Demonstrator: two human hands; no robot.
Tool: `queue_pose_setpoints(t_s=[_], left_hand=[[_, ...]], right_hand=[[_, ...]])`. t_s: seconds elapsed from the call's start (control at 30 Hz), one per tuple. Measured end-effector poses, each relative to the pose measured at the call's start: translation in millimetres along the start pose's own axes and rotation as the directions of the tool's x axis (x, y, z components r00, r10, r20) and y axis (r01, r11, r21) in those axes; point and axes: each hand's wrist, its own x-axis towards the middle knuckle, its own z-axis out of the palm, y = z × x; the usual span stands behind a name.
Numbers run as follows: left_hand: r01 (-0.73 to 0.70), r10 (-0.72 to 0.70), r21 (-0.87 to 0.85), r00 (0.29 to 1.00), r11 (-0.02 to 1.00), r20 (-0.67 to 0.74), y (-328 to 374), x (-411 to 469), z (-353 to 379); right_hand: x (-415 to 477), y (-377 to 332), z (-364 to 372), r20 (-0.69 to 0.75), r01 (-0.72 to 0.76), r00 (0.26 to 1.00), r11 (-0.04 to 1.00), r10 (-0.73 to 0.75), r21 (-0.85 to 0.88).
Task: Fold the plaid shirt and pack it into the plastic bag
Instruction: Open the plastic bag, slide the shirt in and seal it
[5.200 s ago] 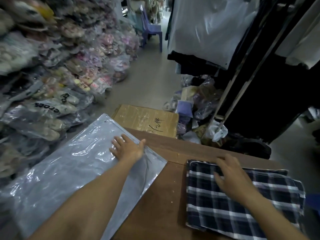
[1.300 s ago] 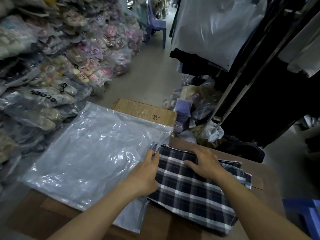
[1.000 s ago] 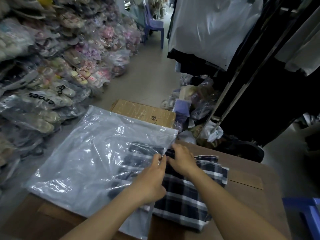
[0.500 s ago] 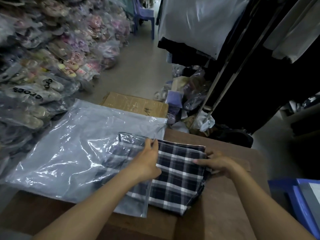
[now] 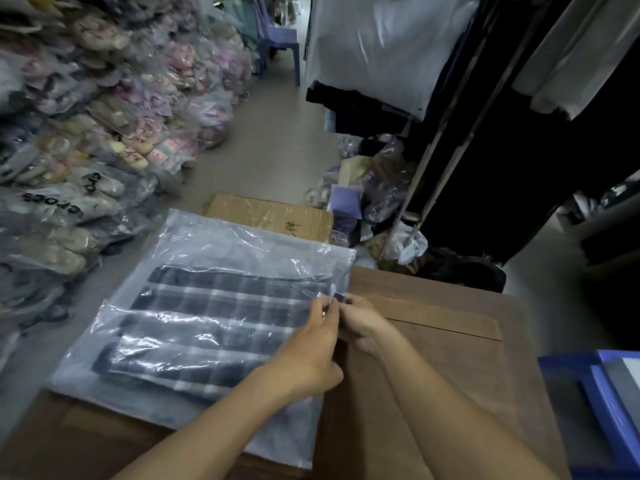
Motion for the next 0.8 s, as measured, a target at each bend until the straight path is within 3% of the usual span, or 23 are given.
queue_pose_setpoints(t_s=[0.1,0.23,0.33,0.43,0.6,0.8], left_hand=[[-0.016,0.016,-0.014,1.000,1.000,-0.027,0.9,0.8,-2.0],[-0.036,0.036,-0.035,0.999,0.999,-0.022,-2.0,1.8,-5.5],[-0.053,0.052,-0.036,0.998,0.998,-0.021,-1.8,1.8,-5.7],[-0.075,0.075,-0.035,0.997,0.997,-0.012,7.0,1.6,-1.4],[-0.147,0.147,0.000,0.989,0.989,0.029,31.3,2.4,14.3],[-0.229,0.232,-0.101,0.973,0.968,0.017,37.0,19.1,12.9]], right_hand=[[1.9,4.1,15.6,0.087,-0.102,0.993,0.972,0.085,0.212],[-0.8,4.8,8.9,0.165,-0.105,0.984,0.969,0.068,0.225],[-0.3,-8.3,-15.3,-0.055,0.009,0.998,1.000,-0.008,0.018],[4.9,-22.6,-42.4,-0.341,0.136,0.926,0.986,-0.163,-0.101],[13.7,-28.3,-56.6,-0.312,0.110,0.942,0.993,-0.120,-0.051],[21.0,-22.1,-64.0,-0.404,0.133,0.903,0.989,-0.146,-0.060]])
